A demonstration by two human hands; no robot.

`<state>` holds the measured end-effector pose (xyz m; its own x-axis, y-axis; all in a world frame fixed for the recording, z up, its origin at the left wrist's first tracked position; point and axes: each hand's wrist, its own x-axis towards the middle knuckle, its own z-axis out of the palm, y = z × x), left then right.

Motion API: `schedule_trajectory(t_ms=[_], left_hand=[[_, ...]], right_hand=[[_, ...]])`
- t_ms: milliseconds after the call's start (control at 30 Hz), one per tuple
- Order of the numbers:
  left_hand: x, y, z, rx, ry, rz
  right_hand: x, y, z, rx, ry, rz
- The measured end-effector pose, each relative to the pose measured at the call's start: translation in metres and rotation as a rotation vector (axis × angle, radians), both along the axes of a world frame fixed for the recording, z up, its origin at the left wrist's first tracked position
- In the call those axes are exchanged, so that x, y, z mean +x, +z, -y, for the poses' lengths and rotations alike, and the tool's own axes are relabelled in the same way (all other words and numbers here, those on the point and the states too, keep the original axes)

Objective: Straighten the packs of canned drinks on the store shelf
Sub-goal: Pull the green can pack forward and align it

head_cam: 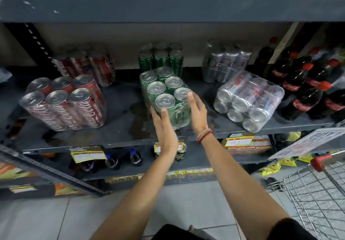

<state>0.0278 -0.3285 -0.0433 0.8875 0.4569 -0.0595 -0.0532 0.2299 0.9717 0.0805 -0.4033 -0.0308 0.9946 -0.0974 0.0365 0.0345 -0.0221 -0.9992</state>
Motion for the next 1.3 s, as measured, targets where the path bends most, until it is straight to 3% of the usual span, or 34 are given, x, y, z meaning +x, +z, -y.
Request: schedule_trajectory(t_ms=[133, 267, 367, 500, 633, 733, 900, 1067, 1133, 1233, 1300], left_hand=[[0.026, 0.007, -0.018, -0.051, 0.089, -0.063], [0.062, 0.010, -0.076, 0.001, -0.056, -0.150], [0.079, 0.015, -0.105, 0.040, -0.077, -0.289], [0.057, 0.022, -0.081, 0.013, 0.029, -0.200], [0.046, 0.015, -0.051, 0.121, -0.034, -0.172], [0.057, 0.014, -0.054, 0.169, -0.043, -0.227], [0.070, 0.019, -0.090, 0.174, -0.125, -0.202], [0.075, 0.026, -0.106, 0.181, -0.145, -0.278], [0.074, 0.035, -0.101, 0.317, -0.016, -0.259], [0.079, 0.064, -0.074, 0.695, 0.230, -0.099], [0.088, 0.087, -0.041, 0.823, 0.212, 0.043]], right_hand=[[-0.028, -0.004, -0.021, 0.020, -0.146, 0.020], [-0.057, -0.011, -0.045, 0.073, -0.142, 0.055], [-0.048, -0.001, -0.037, -0.004, -0.169, 0.064], [0.008, 0.016, -0.003, 0.024, -0.396, 0.057], [0.043, 0.019, 0.014, -0.072, -0.166, -0.201], [0.039, 0.012, 0.004, -0.022, -0.066, -0.329], [0.009, 0.010, -0.026, -0.063, -0.266, -0.257], [0.007, 0.005, -0.027, -0.023, -0.214, -0.236], [0.007, 0.010, -0.012, -0.037, -0.222, -0.157], [0.009, 0.029, 0.031, -0.075, -0.413, 0.101], [0.014, 0.044, 0.076, -0.230, -0.583, 0.249]])
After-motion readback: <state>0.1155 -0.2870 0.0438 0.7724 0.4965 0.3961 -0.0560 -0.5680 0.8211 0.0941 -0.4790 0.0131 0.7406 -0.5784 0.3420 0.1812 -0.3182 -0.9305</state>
